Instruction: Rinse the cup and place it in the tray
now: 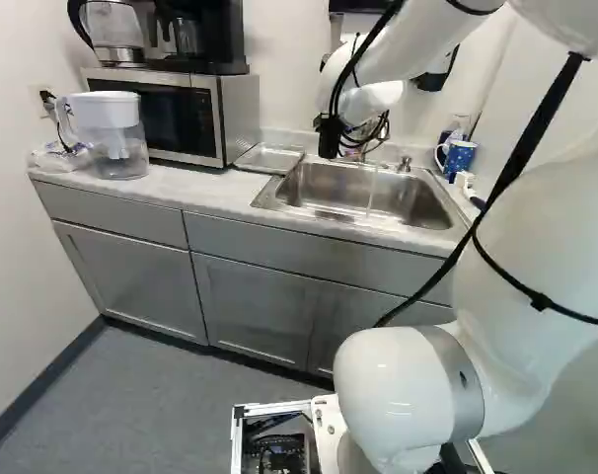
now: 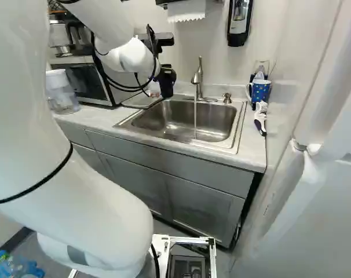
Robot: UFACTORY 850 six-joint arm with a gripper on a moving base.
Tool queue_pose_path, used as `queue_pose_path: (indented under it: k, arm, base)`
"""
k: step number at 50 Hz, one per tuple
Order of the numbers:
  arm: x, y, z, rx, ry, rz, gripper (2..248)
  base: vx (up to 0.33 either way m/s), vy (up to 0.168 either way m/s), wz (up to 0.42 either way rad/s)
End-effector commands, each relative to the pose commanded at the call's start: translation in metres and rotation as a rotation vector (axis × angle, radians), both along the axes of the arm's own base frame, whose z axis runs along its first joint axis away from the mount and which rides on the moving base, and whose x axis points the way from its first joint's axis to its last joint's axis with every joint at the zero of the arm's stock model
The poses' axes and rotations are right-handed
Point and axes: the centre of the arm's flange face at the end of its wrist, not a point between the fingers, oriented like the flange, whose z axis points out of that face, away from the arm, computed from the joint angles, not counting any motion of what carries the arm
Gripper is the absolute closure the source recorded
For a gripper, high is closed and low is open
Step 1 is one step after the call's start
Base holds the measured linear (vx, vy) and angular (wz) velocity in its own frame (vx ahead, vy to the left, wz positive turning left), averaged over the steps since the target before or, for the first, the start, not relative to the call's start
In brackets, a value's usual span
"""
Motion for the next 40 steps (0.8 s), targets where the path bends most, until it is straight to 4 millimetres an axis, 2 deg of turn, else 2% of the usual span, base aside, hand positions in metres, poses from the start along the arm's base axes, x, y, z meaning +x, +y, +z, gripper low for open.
queue_pose_path:
  k: [40]
  arm:
    - [0.044,0.06,0.0,0.0,0.0,0.112,125]
  base:
    - [0.0,0.0,0.0]
